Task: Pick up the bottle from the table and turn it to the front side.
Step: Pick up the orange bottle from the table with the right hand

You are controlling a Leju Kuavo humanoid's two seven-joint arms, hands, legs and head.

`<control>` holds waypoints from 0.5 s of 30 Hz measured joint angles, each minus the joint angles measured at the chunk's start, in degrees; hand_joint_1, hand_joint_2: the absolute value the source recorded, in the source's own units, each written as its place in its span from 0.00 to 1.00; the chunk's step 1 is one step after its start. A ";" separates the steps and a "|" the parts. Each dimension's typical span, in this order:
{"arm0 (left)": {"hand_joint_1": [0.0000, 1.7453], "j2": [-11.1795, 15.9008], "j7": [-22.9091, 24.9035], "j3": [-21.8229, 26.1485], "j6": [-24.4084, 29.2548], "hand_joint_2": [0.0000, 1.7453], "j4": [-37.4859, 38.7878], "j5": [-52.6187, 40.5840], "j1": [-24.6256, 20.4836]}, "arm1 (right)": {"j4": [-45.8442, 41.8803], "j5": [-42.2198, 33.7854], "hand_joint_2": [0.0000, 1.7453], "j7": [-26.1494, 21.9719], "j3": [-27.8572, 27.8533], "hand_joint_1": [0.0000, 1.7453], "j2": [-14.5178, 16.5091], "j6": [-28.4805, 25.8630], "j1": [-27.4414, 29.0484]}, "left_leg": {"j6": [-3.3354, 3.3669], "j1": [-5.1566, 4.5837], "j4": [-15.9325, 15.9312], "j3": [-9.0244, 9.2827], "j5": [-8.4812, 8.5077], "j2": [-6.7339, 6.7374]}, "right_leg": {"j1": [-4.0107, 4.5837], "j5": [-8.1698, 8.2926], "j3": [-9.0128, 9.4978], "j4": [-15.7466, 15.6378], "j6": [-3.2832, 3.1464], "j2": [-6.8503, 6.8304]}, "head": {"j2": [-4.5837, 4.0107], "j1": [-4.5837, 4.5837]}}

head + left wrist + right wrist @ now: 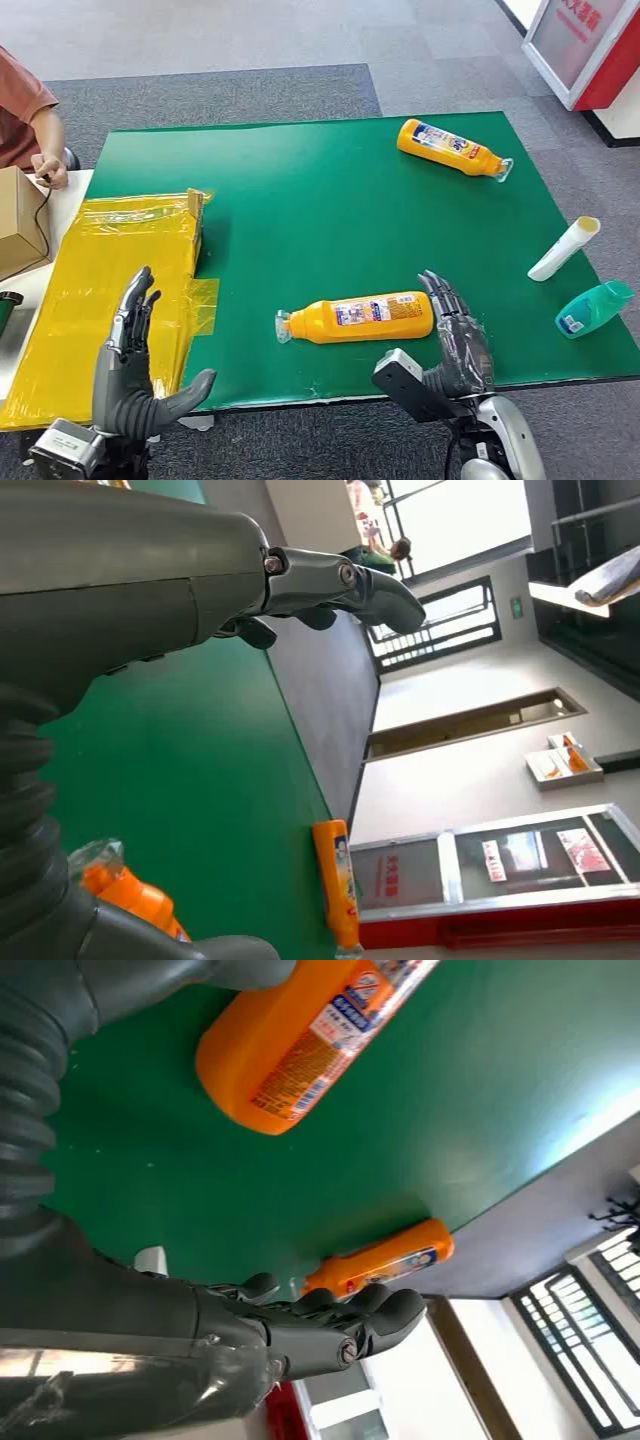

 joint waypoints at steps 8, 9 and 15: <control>0.00 -0.80 1.17 -1.70 -3.45 0.00 0.02 2.49 -5.21 | 9.76 12.11 1.00 6.10 3.31 0.00 -0.34 2.55 -4.58 | -0.04 0.00 0.00 0.00 0.11 0.00 | 0.00 0.06 0.00 0.00 -0.01 0.00 | 0.00 -0.01; 0.00 -0.84 1.41 -1.98 -3.97 0.00 0.04 3.20 -6.19 | 11.91 13.37 1.00 6.52 3.79 0.00 -0.28 2.74 -5.66 | -0.04 0.00 0.00 0.00 0.13 0.00 | 0.00 0.07 -0.01 0.01 0.00 0.00 | 0.00 -0.01; 0.00 -1.04 2.27 -2.68 -5.10 0.00 0.16 5.48 -10.09 | 22.37 15.18 1.00 7.05 5.59 0.00 0.45 2.84 -11.04 | 0.01 0.00 0.00 0.00 0.19 0.00 | 0.00 0.10 -0.01 0.01 0.01 0.00 | 0.00 -0.01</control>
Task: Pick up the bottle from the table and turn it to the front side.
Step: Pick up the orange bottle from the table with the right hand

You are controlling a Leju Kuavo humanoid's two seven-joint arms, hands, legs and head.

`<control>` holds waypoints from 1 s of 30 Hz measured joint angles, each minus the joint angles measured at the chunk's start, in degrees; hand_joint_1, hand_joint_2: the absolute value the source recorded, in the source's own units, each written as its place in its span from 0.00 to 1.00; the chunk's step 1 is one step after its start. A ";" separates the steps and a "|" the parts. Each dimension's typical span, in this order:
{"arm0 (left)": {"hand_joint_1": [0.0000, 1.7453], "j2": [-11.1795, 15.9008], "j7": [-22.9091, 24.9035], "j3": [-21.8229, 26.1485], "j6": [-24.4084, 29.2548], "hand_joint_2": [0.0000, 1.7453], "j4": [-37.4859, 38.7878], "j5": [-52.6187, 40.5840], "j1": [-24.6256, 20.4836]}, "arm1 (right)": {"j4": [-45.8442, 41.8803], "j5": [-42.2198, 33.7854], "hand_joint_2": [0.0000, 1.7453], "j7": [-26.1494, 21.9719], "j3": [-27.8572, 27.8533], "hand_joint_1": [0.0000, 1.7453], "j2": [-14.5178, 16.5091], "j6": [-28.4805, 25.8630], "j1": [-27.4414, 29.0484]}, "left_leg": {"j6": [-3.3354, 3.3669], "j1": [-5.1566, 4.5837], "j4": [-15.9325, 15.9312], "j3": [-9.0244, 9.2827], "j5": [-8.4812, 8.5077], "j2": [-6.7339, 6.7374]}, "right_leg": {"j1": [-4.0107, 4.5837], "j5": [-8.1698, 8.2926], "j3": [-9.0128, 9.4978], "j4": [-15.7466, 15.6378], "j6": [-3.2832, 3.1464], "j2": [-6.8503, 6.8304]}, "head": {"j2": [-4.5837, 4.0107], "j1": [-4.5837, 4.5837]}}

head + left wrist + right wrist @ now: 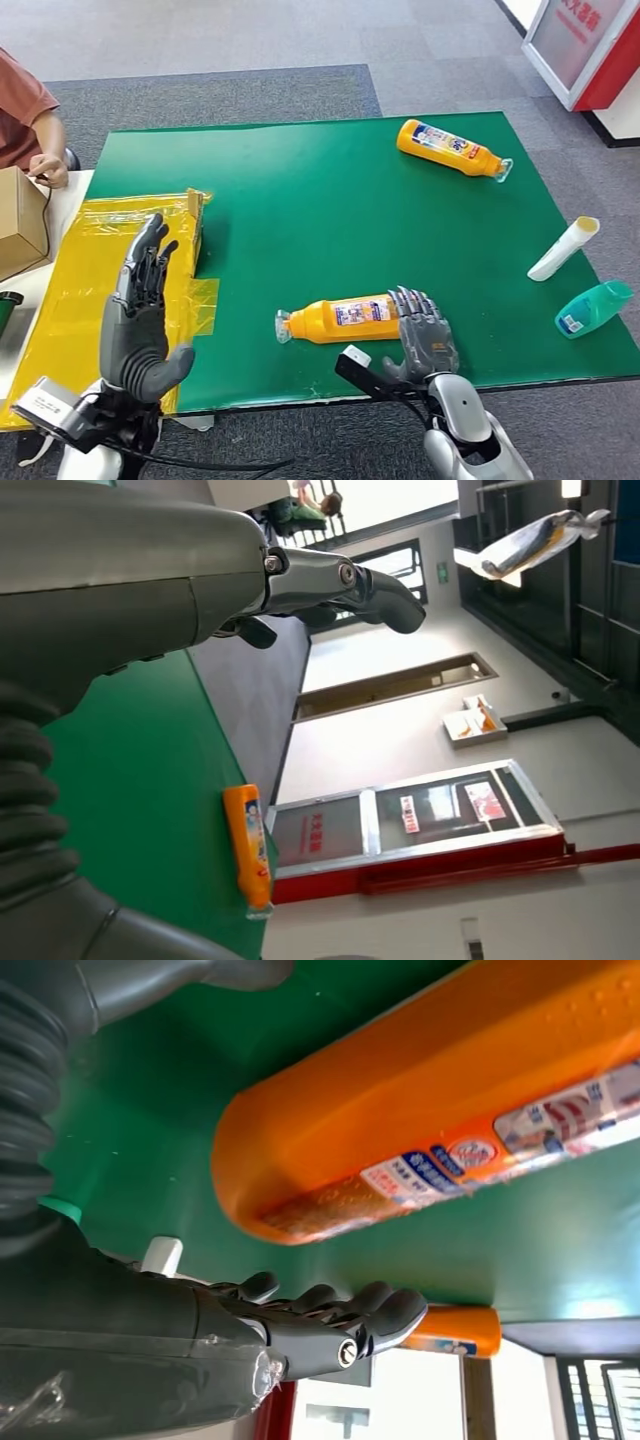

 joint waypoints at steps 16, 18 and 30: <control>0.00 0.29 1.92 -1.96 -4.25 1.00 1.36 3.98 -2.10 | 19.32 15.28 1.00 10.45 4.71 0.00 0.31 -6.22 -10.74 | 0.00 0.00 0.00 0.02 0.00 0.01 | 0.00 0.03 0.00 -0.01 0.02 0.01 | 0.00 0.00; 0.00 0.35 1.92 -2.42 -5.30 1.00 1.59 5.35 -2.10 | 21.02 15.36 1.00 11.88 6.39 0.00 0.13 -6.31 -12.24 | 0.00 0.00 0.00 0.03 0.00 0.01 | 0.00 0.05 0.00 -0.01 0.03 0.02 | 0.00 0.00; 0.00 0.54 2.31 -2.77 -8.26 1.00 4.32 9.52 -0.74 | 27.96 15.61 1.00 16.15 16.00 0.71 -0.85 -6.42 -17.91 | 0.00 0.00 0.00 0.06 0.03 0.03 | 0.00 0.13 0.02 -0.01 -0.01 0.03 | 0.00 0.00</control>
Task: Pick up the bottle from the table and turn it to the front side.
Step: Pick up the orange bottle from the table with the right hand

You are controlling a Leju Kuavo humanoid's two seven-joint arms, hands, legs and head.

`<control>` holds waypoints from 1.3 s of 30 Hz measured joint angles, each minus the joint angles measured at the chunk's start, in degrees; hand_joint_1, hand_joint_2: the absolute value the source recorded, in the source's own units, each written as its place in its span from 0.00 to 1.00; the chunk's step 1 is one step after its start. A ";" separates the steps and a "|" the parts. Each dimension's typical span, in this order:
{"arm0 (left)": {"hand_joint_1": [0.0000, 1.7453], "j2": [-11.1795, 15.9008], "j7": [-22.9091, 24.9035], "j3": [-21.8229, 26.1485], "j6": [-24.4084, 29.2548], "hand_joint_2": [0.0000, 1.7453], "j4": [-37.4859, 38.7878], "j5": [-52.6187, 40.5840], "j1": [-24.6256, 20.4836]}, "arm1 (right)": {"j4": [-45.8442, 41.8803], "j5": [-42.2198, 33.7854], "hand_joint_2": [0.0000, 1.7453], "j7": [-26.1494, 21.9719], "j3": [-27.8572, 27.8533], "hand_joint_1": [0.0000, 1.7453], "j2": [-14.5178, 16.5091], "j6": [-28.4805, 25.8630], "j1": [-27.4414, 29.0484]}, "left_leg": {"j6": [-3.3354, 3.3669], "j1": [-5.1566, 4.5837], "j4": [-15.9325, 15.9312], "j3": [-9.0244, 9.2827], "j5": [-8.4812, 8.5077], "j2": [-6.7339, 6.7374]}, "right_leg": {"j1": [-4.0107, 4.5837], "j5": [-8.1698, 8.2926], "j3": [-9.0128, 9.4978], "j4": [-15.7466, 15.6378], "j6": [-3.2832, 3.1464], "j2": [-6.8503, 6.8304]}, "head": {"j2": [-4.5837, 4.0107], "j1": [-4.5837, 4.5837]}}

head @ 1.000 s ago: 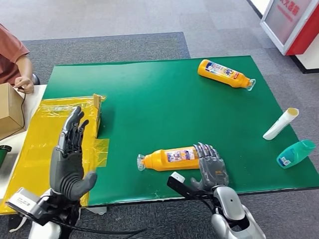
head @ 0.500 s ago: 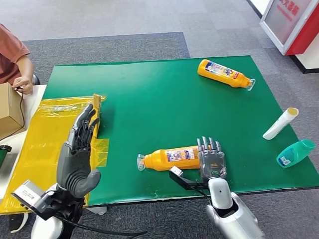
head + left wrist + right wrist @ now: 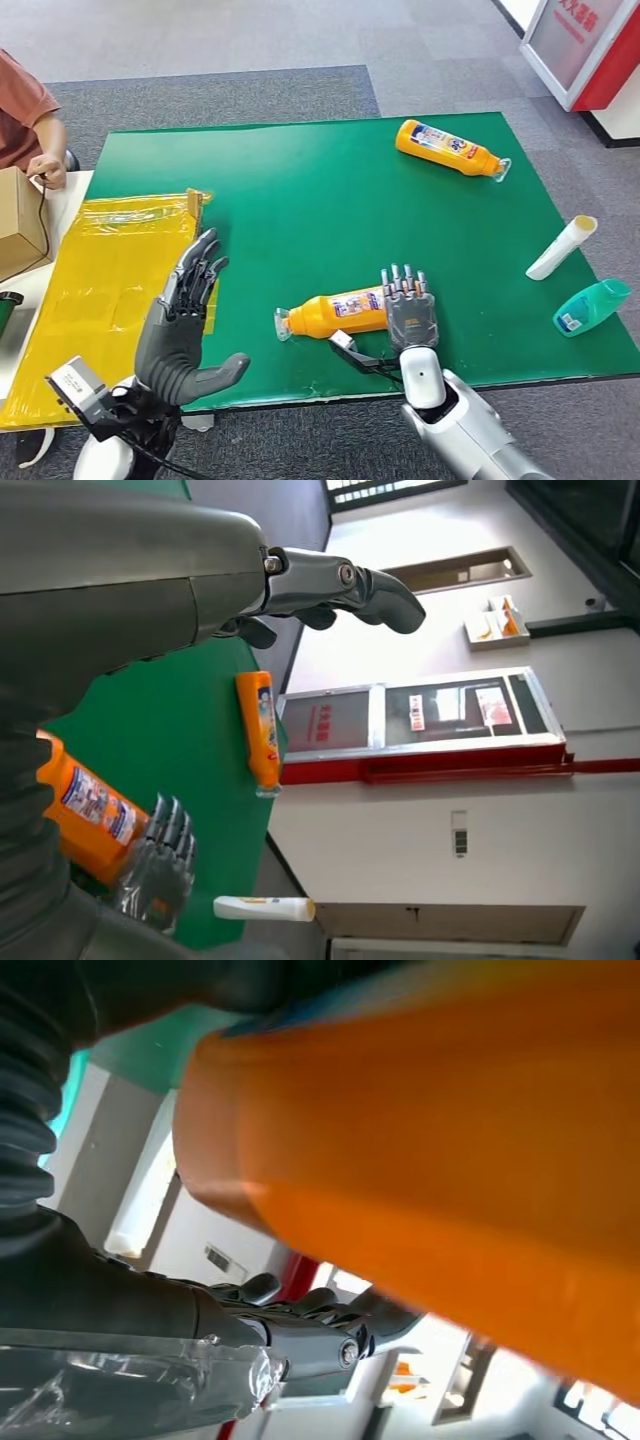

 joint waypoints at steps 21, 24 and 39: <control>0.00 -0.05 0.53 0.67 0.98 1.00 1.45 -1.70 -0.19 | 1.35 0.02 1.00 -3.06 3.55 1.00 -0.85 -2.78 -1.31 | -0.04 0.00 0.00 -0.01 0.06 0.00 | 0.00 0.04 -0.02 0.00 -0.03 -0.01 | 0.00 0.00; 0.00 -0.12 0.62 0.68 0.95 1.00 1.51 -1.82 -0.15 | -0.61 -0.82 1.00 -5.58 1.92 1.00 -0.94 -3.89 0.26 | -0.02 0.00 0.00 -0.04 0.04 -0.01 | 0.00 0.02 -0.02 0.01 -0.01 -0.02 | 0.00 0.01; 0.00 -0.30 -0.84 1.91 -0.01 1.00 1.23 3.86 2.23 | -16.92 -45.41 1.00 -32.62 -22.39 1.00 2.78 3.35 8.68 | 0.01 -0.01 0.00 -0.10 -0.01 -0.08 | -0.01 -0.07 -0.03 0.01 0.07 -0.06 | 0.00 0.00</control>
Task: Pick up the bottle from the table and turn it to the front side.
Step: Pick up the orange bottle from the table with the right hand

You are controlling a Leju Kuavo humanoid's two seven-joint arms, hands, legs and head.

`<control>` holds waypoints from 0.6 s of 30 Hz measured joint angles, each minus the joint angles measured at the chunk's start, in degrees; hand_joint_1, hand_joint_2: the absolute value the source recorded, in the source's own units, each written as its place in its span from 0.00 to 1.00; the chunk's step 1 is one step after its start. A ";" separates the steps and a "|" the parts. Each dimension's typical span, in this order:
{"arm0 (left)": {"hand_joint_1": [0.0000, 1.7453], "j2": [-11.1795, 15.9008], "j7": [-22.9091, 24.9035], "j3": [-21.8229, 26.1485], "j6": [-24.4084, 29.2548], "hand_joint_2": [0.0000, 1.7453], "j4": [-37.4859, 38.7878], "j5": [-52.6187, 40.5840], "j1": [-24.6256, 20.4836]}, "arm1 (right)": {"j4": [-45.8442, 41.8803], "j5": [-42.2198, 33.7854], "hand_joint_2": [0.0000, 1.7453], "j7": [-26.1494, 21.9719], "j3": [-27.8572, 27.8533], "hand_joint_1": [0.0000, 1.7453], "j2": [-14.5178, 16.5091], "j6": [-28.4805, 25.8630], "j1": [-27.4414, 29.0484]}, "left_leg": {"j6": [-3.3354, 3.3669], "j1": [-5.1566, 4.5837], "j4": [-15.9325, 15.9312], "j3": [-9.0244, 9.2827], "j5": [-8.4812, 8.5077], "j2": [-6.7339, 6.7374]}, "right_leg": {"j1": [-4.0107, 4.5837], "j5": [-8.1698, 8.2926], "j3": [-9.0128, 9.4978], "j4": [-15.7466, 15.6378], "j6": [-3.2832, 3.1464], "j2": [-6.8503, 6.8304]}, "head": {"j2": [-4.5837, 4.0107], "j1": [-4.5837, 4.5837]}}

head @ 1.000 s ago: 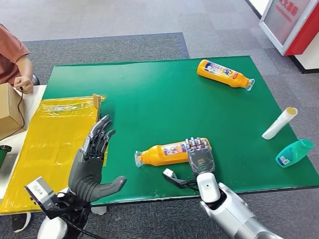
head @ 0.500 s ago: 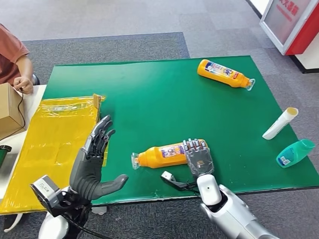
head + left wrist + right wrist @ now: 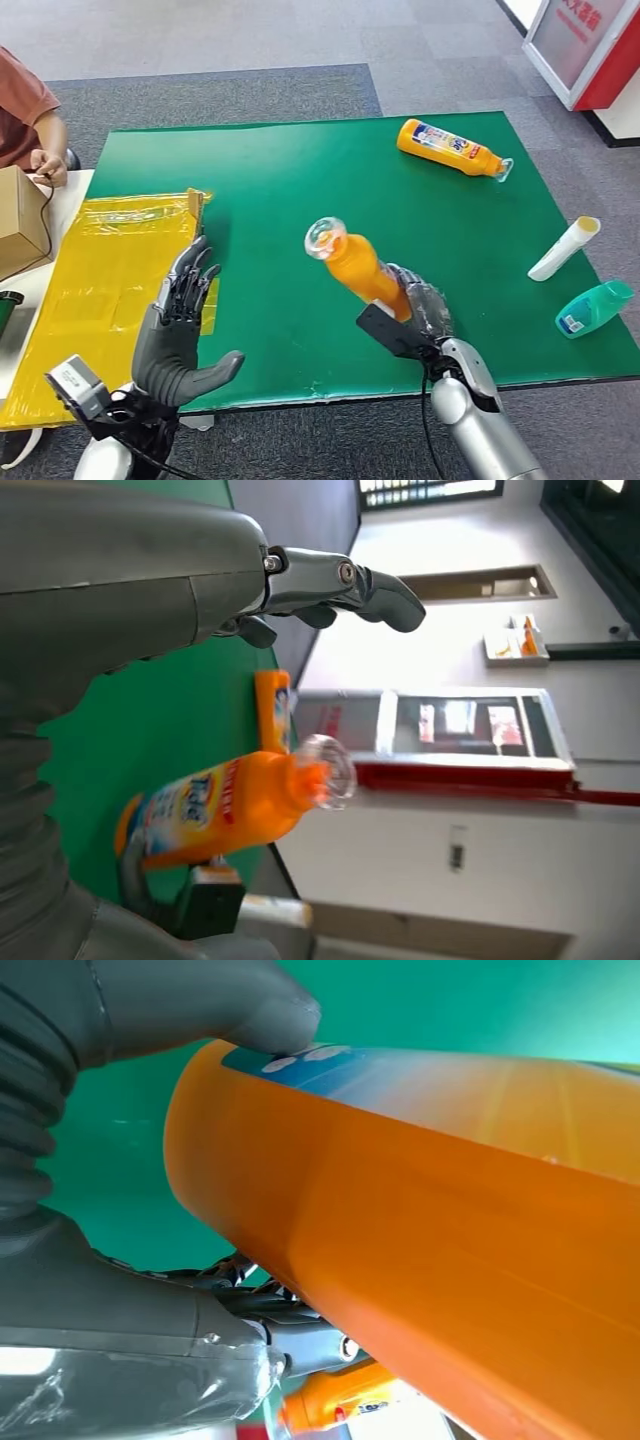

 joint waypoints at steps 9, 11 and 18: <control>0.00 0.40 -5.63 0.61 6.55 1.00 -2.43 -5.20 0.97 | -9.00 -20.23 1.00 -7.65 -8.27 1.00 3.03 3.43 2.01 | 0.00 0.00 0.00 -0.01 -0.01 0.00 | 0.00 -0.01 0.00 0.00 0.00 0.00 | 0.00 0.01; 0.00 0.58 -6.98 0.67 8.59 1.00 -3.90 -9.01 1.49 | -12.02 -20.30 1.00 -9.81 -8.70 1.00 4.27 0.84 3.76 | -0.01 0.00 0.00 -0.01 -0.01 0.00 | 0.01 -0.04 -0.01 0.00 -0.02 0.00 | 0.00 0.00; 0.00 0.87 -5.67 1.08 10.09 1.00 -5.50 -6.16 1.65 | -20.20 -17.35 1.00 -13.50 -7.32 1.00 7.49 -4.13 8.29 | -0.03 0.01 -0.01 0.00 -0.05 0.01 | 0.01 -0.09 -0.03 0.00 -0.05 0.00 | 0.00 -0.01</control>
